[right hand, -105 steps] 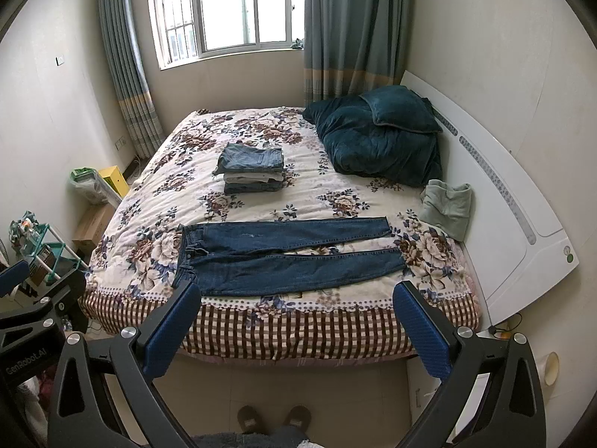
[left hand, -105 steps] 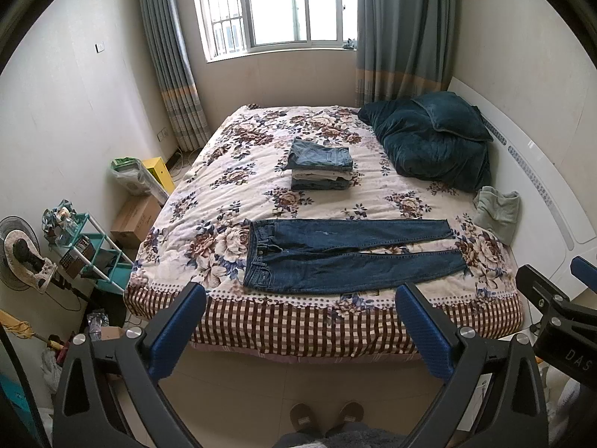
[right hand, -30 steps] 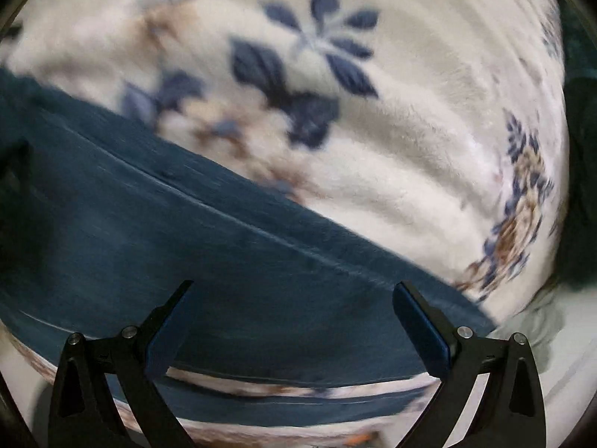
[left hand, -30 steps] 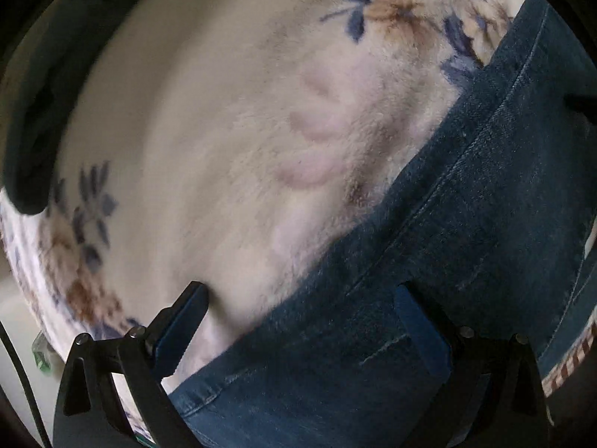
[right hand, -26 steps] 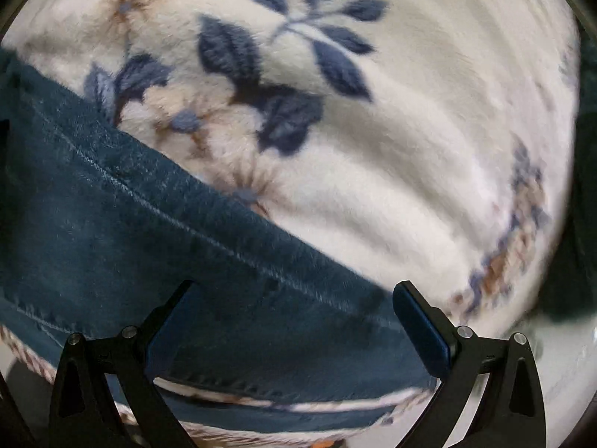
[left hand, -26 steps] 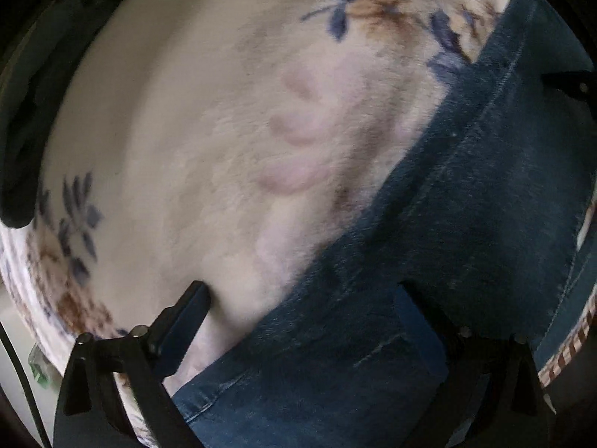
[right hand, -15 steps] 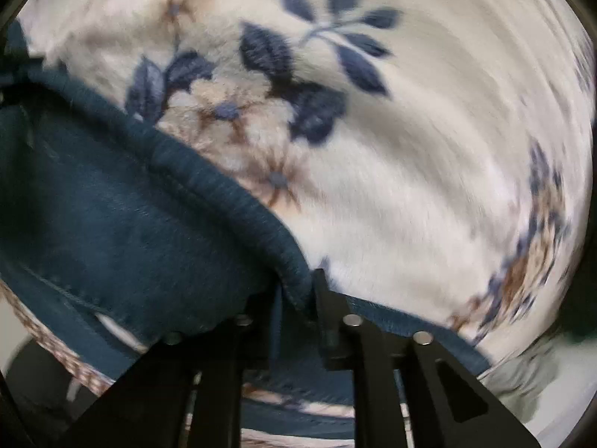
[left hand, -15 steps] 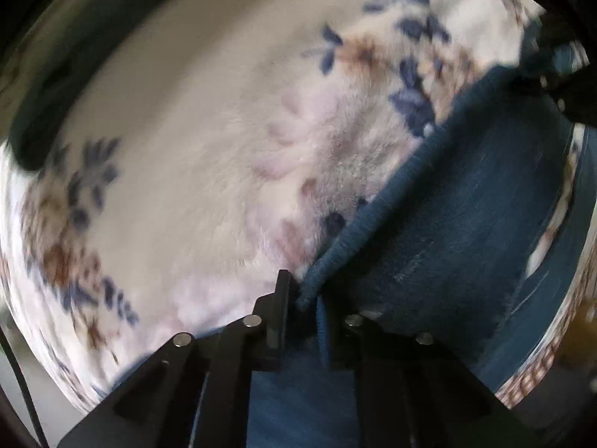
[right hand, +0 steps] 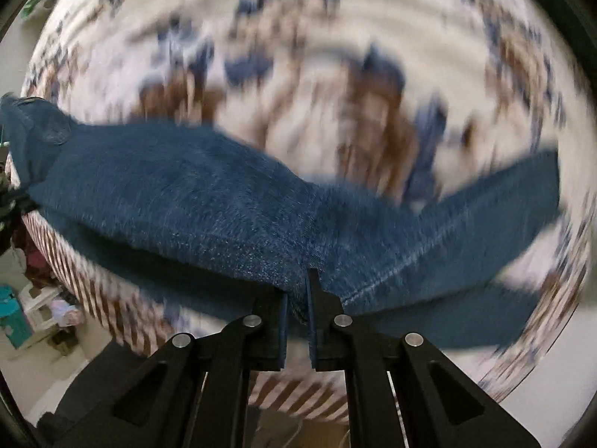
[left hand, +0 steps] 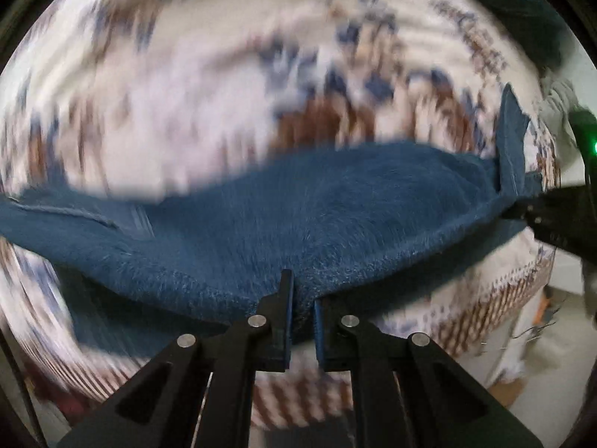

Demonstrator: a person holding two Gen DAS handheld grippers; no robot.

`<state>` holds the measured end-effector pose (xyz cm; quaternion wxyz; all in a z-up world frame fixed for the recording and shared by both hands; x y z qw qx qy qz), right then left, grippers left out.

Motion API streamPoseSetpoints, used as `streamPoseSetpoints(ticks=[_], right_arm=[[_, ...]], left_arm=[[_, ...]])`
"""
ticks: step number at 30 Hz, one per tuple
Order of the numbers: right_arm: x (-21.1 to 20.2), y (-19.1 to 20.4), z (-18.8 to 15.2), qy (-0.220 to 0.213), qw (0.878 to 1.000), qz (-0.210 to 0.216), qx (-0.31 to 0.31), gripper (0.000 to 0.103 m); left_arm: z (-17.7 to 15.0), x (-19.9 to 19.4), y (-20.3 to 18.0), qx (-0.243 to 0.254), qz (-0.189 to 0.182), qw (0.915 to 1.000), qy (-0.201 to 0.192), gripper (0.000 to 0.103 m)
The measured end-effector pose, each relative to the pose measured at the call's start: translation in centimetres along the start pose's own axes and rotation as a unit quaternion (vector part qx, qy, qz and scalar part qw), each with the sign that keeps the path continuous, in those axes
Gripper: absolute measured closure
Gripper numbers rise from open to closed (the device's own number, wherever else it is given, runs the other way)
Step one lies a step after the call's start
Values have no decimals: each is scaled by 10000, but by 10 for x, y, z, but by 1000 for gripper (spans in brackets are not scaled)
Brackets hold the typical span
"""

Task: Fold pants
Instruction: 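Grasp the jeans leg hems with both grippers and lift them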

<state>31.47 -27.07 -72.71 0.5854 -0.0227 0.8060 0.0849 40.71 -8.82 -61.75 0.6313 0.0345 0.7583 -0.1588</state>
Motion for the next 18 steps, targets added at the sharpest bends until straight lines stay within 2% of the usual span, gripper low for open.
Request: streamPoseSetpoints(ticks=[4,7,8,10,12,13,14,16,18], right_arm=[[59,-5,-46,359,9980,179,487,93],[92,-1,-47,435,9960,161,767,92],[97,0,-37,431,9955,161,833,91],[99,0,-39,435,9938,202,1000,88],[86,-4,-42,318,9929,277,1111,88],[77,-9,-43,284,9920,331,1184,86],[69,-12,-43,241,9912,371,1244,86],[48,-17,-48,41,9912,427,1254,84],[31,-17,-49,-86,9921,371,1193,84]], left_arm=[[-41,56,8,-443,-15,9982,397,96],[-45,85,15,-609,163,9969,470,92],[-45,85,15,-635,186,9966,489,92],[-45,73,12,-772,192,9962,355,91],[-47,50,6,-775,321,9964,154,77],[-49,42,4,-779,375,9962,118,63],[-51,30,0,-785,409,9961,12,40],[-52,18,-3,-741,632,9952,-84,12],[-49,2,-7,-709,834,9936,-275,11]])
Point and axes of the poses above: each gripper's, at about its wrist camera, not at the fingertips, and x roughly the way its jaws point, y to its left, z to its top, the point moved 10 cm from there along x, roughly the way its jaws point, and after that the axes turned 4 degrees about x, right-handed, at the moved point
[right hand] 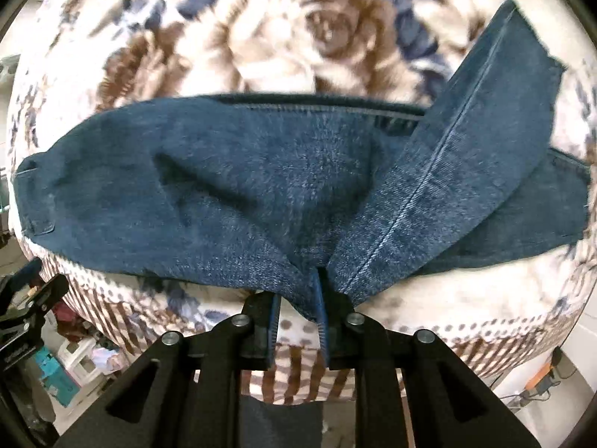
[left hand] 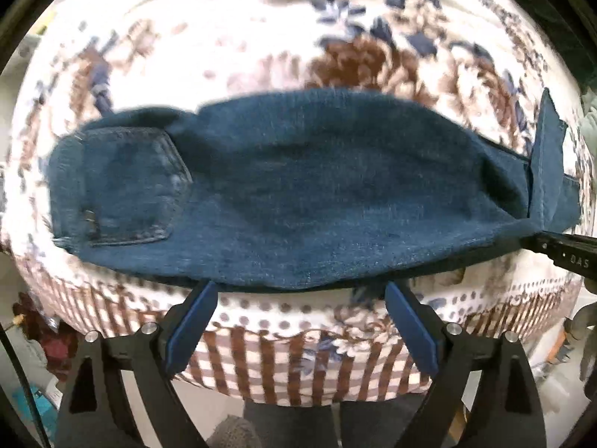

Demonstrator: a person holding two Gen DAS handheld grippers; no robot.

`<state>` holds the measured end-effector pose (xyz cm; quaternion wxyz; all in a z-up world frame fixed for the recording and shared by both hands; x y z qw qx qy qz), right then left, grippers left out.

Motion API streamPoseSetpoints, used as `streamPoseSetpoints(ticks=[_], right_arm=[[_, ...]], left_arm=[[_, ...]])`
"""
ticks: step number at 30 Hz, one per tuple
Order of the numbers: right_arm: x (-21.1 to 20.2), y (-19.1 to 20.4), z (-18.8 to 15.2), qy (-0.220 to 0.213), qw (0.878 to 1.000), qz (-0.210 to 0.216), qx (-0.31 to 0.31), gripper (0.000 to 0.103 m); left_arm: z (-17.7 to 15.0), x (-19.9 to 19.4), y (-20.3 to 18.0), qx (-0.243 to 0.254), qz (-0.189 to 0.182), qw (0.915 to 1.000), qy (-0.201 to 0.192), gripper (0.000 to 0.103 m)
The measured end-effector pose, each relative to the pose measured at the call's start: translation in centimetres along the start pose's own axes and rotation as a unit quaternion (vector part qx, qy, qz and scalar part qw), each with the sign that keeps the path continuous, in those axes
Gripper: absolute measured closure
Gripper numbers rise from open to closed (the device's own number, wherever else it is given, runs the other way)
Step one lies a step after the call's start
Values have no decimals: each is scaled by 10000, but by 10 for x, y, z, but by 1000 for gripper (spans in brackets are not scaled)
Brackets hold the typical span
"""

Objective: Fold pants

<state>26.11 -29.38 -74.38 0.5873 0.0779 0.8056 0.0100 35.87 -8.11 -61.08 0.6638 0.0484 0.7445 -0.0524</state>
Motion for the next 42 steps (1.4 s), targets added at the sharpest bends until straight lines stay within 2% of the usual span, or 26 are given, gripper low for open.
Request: streamPoseSetpoints(ticks=[3,6,7,8,9,10,11,12,15,18,21,22,24,25,26,29,32,33,34,36,38,40,42], right_arm=[[-22,-3,2,-87,9999,-18,-141,83],[-30,-5,8,-46,9998,179,51,83],[-27,1,13,-10,9988,434,220,78],[-30,1,17,52,9949,893,463,72],[-34,-4,23,118,9900,1251,643,56],[-35,-7,26,244,9828,1653,784,20],[-32,-7,27,383,9767,1936,845,4],[-30,-11,28,490,9752,1984,846,0],[-33,-26,31,366,9812,1685,872,0],[-51,-56,42,-96,9810,1459,1276,0],[-76,-109,83,-909,9819,494,1589,0],[-80,-126,100,-1117,9792,242,1677,2],[-74,-154,134,-1242,9735,41,1920,10],[-66,-165,152,-1193,9719,34,2030,18],[-57,-174,167,-1129,9707,-22,2119,20],[-33,-186,199,-919,9726,-212,2127,23],[-16,-195,213,-831,9741,-473,2048,40],[-22,-199,214,-991,9718,-463,2091,68],[-34,-208,210,-1219,9668,-413,2209,98],[-62,-231,189,-1704,9482,54,2681,98],[-84,-268,149,-2070,9260,147,3154,98],[-84,-306,103,-2110,9066,270,3644,98],[-60,-330,69,-1828,8894,717,4127,97]], left_arm=[[13,-16,-5,-6,105,9995,-288,11],[38,-21,-15,-6,131,9988,-467,11],[47,-22,-17,16,88,9988,-478,11],[62,-21,-24,37,74,9984,-553,11],[70,-23,-28,46,108,9979,-629,11],[82,-23,-33,55,153,9973,-720,11],[85,-25,-33,64,165,9969,-768,11],[91,-24,-36,75,194,9967,-779,11],[100,-20,-43,113,252,9965,-789,11],[111,-18,-47,185,418,9955,-829,11],[123,-15,-46,203,818,9917,-970,11],[128,-12,-44,176,1030,9892,-1027,11],[137,-4,-42,153,1330,9852,-1069,11],[141,0,-41,148,1463,9833,-1073,11],[148,7,-43,145,1513,9826,-1065,11],[161,18,-47,141,1575,9820,-1034,11],[167,22,-54,225,1544,9827,-994,11],[167,21,-57,259,1522,9829,-1000,11],[166,20,-59,286,1497,9831,-1010,11],[162,15,-66,328,1382,9844,-1039,11],[154,13,-73,336,1252,9863,-1025,11],[147,13,-79,331,1129,9879,-1009,11],[140,14,-88,305,1001,9887,-1070,11]])
Point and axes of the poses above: each gripper's, at about its wrist camera, not at the fingertips, and x roughly the way its jaws point, y to its left, z to its top, the point moved 10 cm from there along x, roughly the way its jaws point, and after that the axes turned 4 degrees about x, right-handed, at the moved point
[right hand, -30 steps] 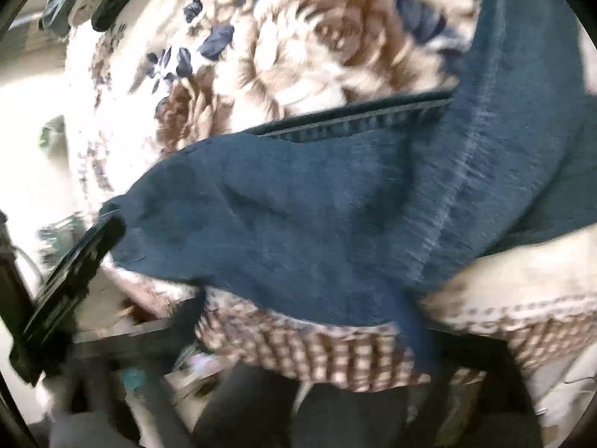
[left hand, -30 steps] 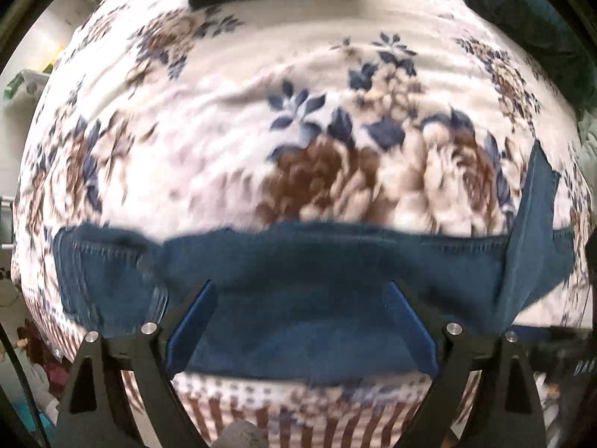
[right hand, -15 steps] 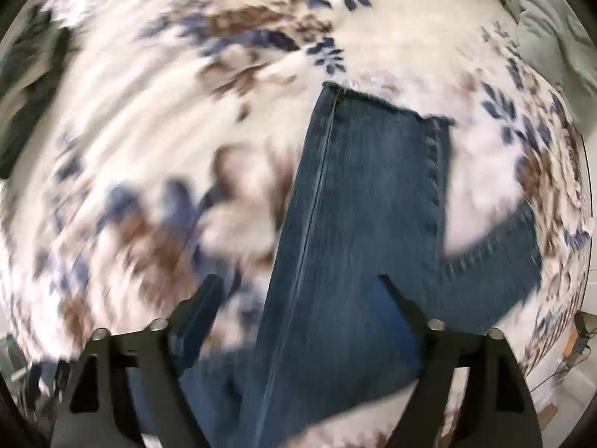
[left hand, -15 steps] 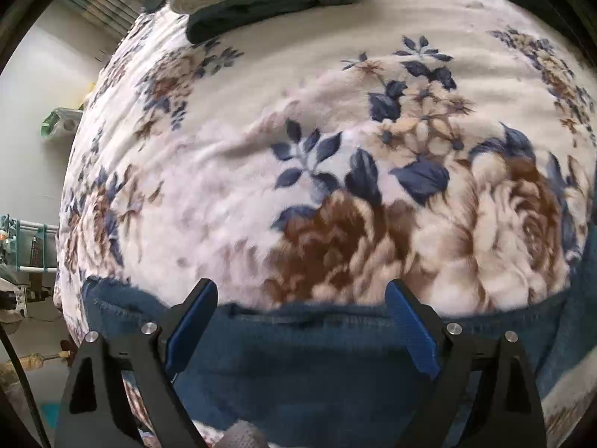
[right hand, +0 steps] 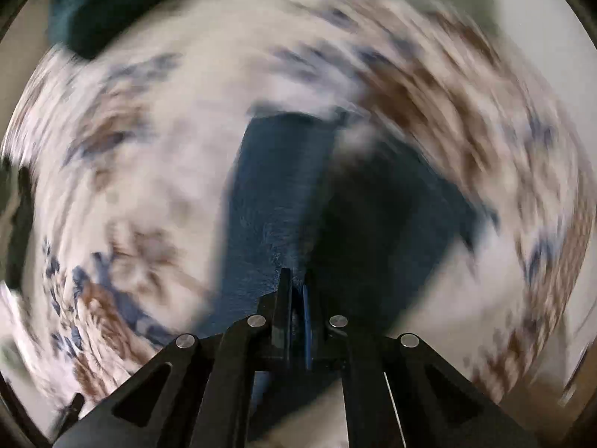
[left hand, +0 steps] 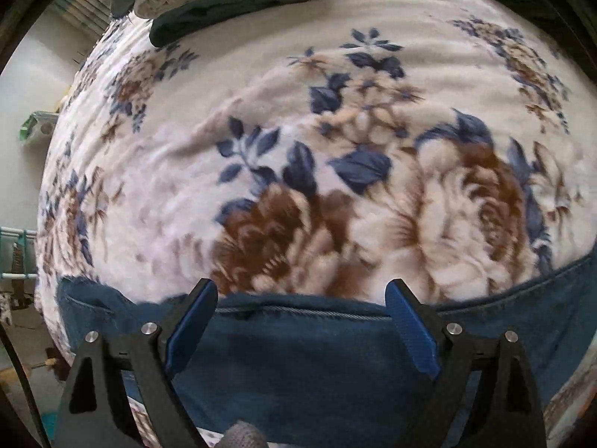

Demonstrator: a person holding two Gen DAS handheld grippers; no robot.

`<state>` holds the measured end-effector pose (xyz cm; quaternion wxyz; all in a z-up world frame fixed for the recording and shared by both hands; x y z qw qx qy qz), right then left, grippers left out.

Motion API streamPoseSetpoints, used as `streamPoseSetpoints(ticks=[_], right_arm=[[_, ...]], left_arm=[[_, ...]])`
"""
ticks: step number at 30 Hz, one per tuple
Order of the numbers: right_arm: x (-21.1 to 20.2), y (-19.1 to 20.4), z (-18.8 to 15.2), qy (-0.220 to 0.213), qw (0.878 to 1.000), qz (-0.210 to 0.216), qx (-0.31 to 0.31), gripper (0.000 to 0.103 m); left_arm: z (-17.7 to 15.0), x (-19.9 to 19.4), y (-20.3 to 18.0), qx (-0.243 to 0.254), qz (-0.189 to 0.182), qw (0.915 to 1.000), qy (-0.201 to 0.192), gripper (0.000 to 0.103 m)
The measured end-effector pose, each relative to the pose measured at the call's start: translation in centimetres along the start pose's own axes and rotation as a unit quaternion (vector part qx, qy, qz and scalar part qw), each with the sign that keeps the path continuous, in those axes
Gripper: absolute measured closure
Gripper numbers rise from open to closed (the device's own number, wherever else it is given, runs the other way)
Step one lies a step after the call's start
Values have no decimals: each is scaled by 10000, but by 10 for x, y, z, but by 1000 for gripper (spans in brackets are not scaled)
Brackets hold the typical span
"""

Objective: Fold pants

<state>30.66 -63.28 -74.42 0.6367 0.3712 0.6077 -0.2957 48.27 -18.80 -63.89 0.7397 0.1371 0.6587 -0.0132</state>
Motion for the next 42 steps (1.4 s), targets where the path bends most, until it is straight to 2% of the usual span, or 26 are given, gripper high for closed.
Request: streamPoseSetpoints(ticks=[2,4,5,7,10,11,12,13,16,17,20,22,23,24,27,30,34,36,37,39,40,42], right_arm=[[17,-32,-7,396,9954,544,687,96],[26,-50,-8,584,9835,1159,1260,90],[27,-55,-6,565,9780,1385,1455,88],[32,-56,-8,431,9704,1768,1591,78],[29,-50,0,237,9607,2277,1570,80],[28,-53,0,200,9644,2177,1485,85],[24,-51,2,119,9696,2062,1313,98],[21,-43,2,-9,9721,1988,1242,98],[-4,-64,10,-536,9765,1681,1234,98],[-5,-72,14,-505,9770,1638,1266,98],[16,-81,9,70,9809,1630,1059,96],[20,-81,11,213,9828,1569,953,96],[18,-80,12,234,9817,1637,946,94],[22,-77,13,300,9814,1634,962,85],[27,-93,14,295,9856,1088,1263,85],[20,-102,7,323,9882,510,1405,51],[-27,-79,7,-316,9973,-229,626,49],[-39,-50,12,-458,9979,64,452,43],[-37,-34,14,-354,9985,207,354,39],[-21,-14,17,9,9982,488,353,39],[-2,-6,19,279,9978,428,425,39],[26,-1,20,555,9974,100,448,40]], left_arm=[[-5,-2,-11,-13,-92,10000,-22,11],[-9,-2,-23,10,-175,9998,-15,11],[-10,-2,-27,43,-185,9998,-24,11],[-10,-2,-34,119,-184,9997,-52,11],[-10,-1,-45,212,-210,9995,-58,11],[-9,0,-47,223,-209,9995,-56,11],[-8,0,-49,223,-206,9995,-60,11],[-8,-1,-50,214,-218,9995,-75,11],[-3,-7,-52,173,-242,9994,-189,11],[-2,-8,-53,177,-246,9993,-197,11],[0,-7,-55,178,-254,9994,-171,11],[1,-8,-56,183,-245,9994,-180,11],[2,-8,-55,183,-238,9993,-213,11],[2,-9,-55,192,-209,9993,-242,11],[1,-8,-51,172,-155,9994,-259,11],[-2,-5,-43,121,-119,9996,-226,11],[-3,-6,-35,155,-3,9994,-299,11],[-4,-5,-34,144,35,9995,-296,11],[-5,-4,-34,128,39,9995,-287,11],[-4,-3,-34,72,23,9996,-267,11],[-4,-2,-33,46,36,9996,-264,11],[-2,-3,-31,4,38,9996,-286,11]])
Point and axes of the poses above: each gripper's, at about its wrist camera, not at the fingertips, and x roughly the way its jaws point, y to its left, z to its top, the point moved 10 cm from there along x, roughly the way its jaws point, and after that the axes turned 4 degrees about x, right-handed, at the moved point
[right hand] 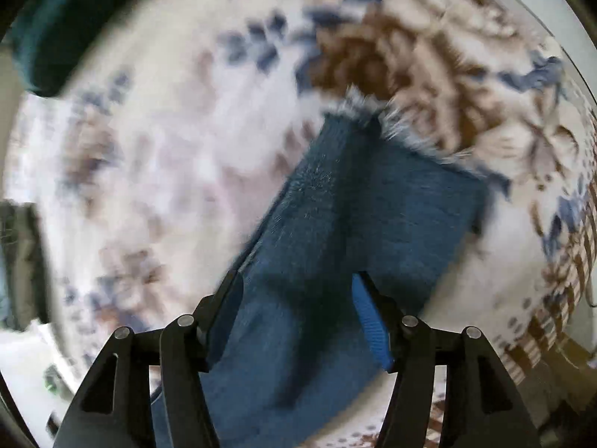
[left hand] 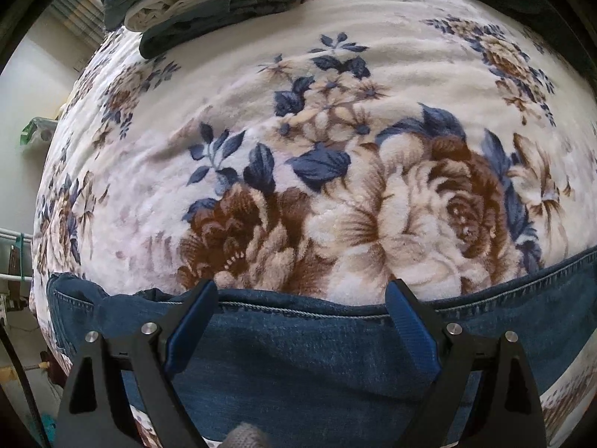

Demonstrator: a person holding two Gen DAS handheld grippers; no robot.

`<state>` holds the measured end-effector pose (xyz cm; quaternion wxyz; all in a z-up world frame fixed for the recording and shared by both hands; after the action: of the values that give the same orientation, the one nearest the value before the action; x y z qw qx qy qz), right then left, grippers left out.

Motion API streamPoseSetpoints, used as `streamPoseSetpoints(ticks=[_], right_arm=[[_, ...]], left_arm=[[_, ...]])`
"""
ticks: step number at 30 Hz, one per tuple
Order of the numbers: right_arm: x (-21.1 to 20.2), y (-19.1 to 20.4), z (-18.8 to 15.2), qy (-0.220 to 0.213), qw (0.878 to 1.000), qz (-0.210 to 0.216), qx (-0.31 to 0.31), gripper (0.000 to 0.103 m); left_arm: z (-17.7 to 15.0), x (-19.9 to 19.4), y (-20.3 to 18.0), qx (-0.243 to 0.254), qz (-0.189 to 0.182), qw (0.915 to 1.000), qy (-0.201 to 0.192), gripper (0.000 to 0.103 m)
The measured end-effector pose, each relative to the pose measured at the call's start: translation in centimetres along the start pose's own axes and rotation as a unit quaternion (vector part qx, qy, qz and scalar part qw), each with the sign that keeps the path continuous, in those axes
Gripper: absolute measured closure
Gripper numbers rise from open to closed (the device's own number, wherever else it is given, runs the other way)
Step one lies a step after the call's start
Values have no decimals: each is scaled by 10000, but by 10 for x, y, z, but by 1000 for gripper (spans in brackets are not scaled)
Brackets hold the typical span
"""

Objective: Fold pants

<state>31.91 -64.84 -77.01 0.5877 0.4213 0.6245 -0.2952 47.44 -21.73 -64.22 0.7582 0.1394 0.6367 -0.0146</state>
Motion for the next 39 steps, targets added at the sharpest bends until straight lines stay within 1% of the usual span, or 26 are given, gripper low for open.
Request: streamPoseSetpoints(ticks=[1,2,3,4,5,7,9,11,15,17,18,19,20,21,23,25,27,29,30,32,33,34,35,36,38,39], right_arm=[[14,1,2,115,9999,-105,25,46],[20,2,4,109,9998,-147,24,55],[22,4,5,41,9998,-212,-39,73],[18,4,6,-55,9997,-220,-45,85],[12,3,7,-182,9997,-161,-20,90],[-7,2,9,-498,9986,97,114,92],[-18,0,10,-675,9973,224,200,92],[-16,0,8,-669,9968,318,306,92],[-4,9,18,-658,9974,216,178,91],[5,17,23,-435,9988,211,-49,83],[9,21,24,-318,9990,277,-127,70],[4,22,22,-199,9985,466,-194,52],[-4,24,22,-239,9978,574,-220,42],[-20,17,23,-422,9971,580,-262,31],[-53,-9,27,-900,9950,389,-176,31],[-67,-40,29,-1091,9933,298,226,31],[-57,-60,30,-951,9930,454,541,31],[-32,-72,33,-699,9923,564,850,31],[-19,-73,36,-593,9916,683,922,36],[-4,-72,35,-485,9912,781,954,79],[1,-66,39,-526,9920,698,910,93],[-4,-60,40,-712,9921,643,806,93],[-14,-51,39,-906,9911,696,684,93],[-28,-41,37,-1113,9886,839,570,93],[-65,-21,30,-1630,9771,1321,352,93],[-74,-17,29,-1802,9734,1392,250,93]], left_arm=[[1,-1,3,-23,13,10000,-25,11],[1,-1,4,-32,20,10000,-40,11],[2,-2,8,-51,33,10000,-65,11],[3,-3,10,-73,45,9999,-87,11],[4,-4,15,-112,63,9998,-129,11],[5,-3,22,-167,94,9997,-157,11],[4,-1,27,-218,118,9996,-123,11],[4,3,31,-275,120,9995,-68,11],[4,4,36,-304,160,9994,-74,11],[4,2,37,-295,149,9994,-84,11],[4,2,36,-296,132,9994,-86,11],[4,2,36,-289,111,9995,-96,11],[3,-1,35,-273,96,9995,-122,11],[3,-2,34,-264,76,9995,-136,11],[-1,-5,28,-251,-24,9996,-124,11],[-5,-7,20,-230,-137,9996,-112,11],[-8,-8,10,-154,-184,9997,-99,11],[-12,-8,-2,-56,-225,9997,-81,11],[-14,-8,-6,-18,-235,9997,-81,11],[-16,-8,-13,78,-242,9996,-84,11],[-17,-8,-17,128,-238,9996,-99,11],[-18,-9,-19,173,-229,9995,-113,11],[-20,-10,-20,206,-231,9994,-126,11],[-20,-10,-21,223,-231,9994,-138,11],[-20,-10,-21,241,-209,9994,-163,11],[-21,-8,-21,262,-183,9994,-145,11]])
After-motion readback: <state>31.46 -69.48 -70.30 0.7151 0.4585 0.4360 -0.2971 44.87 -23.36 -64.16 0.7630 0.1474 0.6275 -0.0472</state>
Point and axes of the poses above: each gripper's, at about its wrist camera, not at the fingertips, and x roughly the way its jaws point, y to its left, z to its top, the point moved 10 cm from there along x, roughly the way its jaws point, and after that the axes turned 4 degrees about x, right-handed, at the moved point
